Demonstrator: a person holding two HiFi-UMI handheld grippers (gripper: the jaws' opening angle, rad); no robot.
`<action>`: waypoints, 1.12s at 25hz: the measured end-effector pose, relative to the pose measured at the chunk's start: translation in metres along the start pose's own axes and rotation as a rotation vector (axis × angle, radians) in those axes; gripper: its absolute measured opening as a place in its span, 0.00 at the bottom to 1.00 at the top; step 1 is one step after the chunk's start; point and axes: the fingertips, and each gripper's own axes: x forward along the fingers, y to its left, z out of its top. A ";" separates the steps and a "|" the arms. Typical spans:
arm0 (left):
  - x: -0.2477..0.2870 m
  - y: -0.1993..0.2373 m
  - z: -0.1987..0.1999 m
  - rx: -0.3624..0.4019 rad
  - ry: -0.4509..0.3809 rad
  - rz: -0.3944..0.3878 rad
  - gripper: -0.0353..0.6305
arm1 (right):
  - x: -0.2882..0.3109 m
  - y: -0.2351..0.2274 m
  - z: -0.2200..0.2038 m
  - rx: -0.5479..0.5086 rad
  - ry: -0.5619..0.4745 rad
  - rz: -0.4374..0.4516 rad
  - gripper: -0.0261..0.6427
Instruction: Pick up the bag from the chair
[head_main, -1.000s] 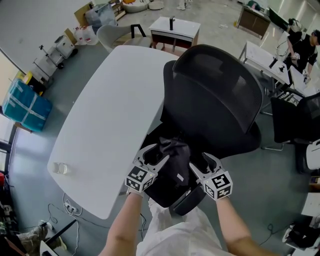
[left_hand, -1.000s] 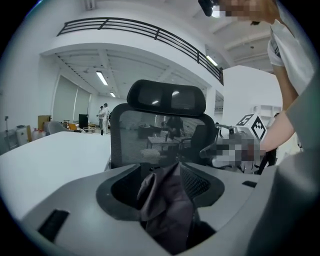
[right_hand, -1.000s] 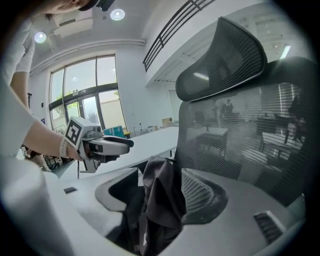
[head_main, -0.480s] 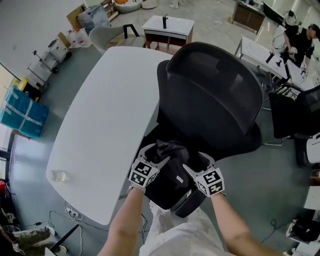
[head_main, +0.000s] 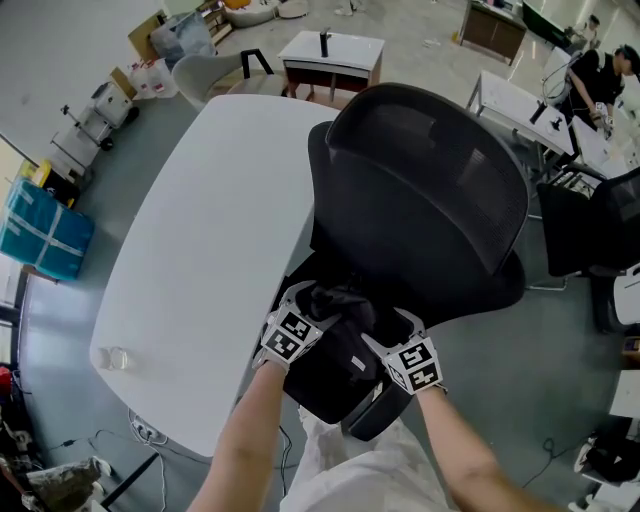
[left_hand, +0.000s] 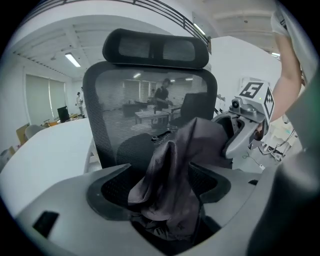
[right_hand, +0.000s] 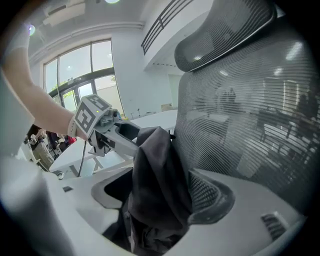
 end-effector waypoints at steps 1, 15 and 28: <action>0.004 -0.001 -0.001 0.023 0.016 -0.013 0.58 | 0.001 0.000 0.000 0.000 0.003 0.006 0.53; 0.029 -0.014 -0.009 0.040 0.058 -0.083 0.38 | 0.017 -0.007 -0.003 0.007 0.017 -0.043 0.44; 0.017 -0.041 -0.030 -0.120 0.061 -0.046 0.18 | 0.011 0.002 -0.023 0.057 0.048 -0.056 0.19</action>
